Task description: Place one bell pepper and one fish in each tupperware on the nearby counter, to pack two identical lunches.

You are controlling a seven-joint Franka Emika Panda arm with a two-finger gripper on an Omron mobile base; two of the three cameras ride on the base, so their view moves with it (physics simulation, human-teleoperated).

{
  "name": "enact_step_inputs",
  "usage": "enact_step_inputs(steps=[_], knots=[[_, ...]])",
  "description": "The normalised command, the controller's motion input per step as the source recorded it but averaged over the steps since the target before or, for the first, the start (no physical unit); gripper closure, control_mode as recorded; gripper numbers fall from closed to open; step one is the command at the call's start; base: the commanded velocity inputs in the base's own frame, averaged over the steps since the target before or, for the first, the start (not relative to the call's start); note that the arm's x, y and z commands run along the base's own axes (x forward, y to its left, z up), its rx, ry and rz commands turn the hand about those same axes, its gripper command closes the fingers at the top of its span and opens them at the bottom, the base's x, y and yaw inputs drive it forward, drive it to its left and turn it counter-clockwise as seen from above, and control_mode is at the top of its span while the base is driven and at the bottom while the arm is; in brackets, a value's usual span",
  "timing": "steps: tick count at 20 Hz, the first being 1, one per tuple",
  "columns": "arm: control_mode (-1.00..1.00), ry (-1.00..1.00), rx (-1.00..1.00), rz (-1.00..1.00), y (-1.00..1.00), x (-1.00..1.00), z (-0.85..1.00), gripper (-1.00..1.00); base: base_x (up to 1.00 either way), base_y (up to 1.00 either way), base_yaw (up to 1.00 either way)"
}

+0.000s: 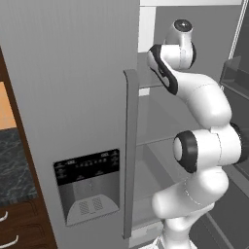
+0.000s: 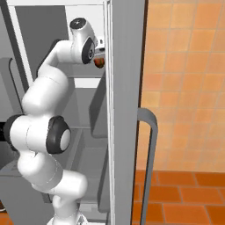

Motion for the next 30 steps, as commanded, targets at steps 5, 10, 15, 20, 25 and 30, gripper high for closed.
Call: enact_step_inputs(steps=[5, 10, 15, 20, 25, 30], knots=[[-1.0, 0.07, 0.0, 0.01, -0.01, 0.22, -0.05, -1.0, 0.0, 0.0, 0.0], [-1.0, 0.16, 0.0, 0.03, 0.0, 0.22, -0.37, -1.0, 0.0, 0.0, 0.0], [-1.0, 0.05, 0.0, 0.04, 0.0, 0.08, -0.19, -1.0, 0.0, 0.0, 0.0], [-1.0, 0.02, 0.0, 0.01, 0.0, 0.03, -0.09, 1.0, 0.0, 0.0, 0.0], [-1.0, -0.01, 0.0, 0.0, 0.0, -0.12, -0.07, 1.0, 0.0, 0.0, 0.0], [-1.0, -0.27, 0.0, -0.08, 0.14, -0.96, -0.03, 1.0, 0.0, 0.0, 0.0]])
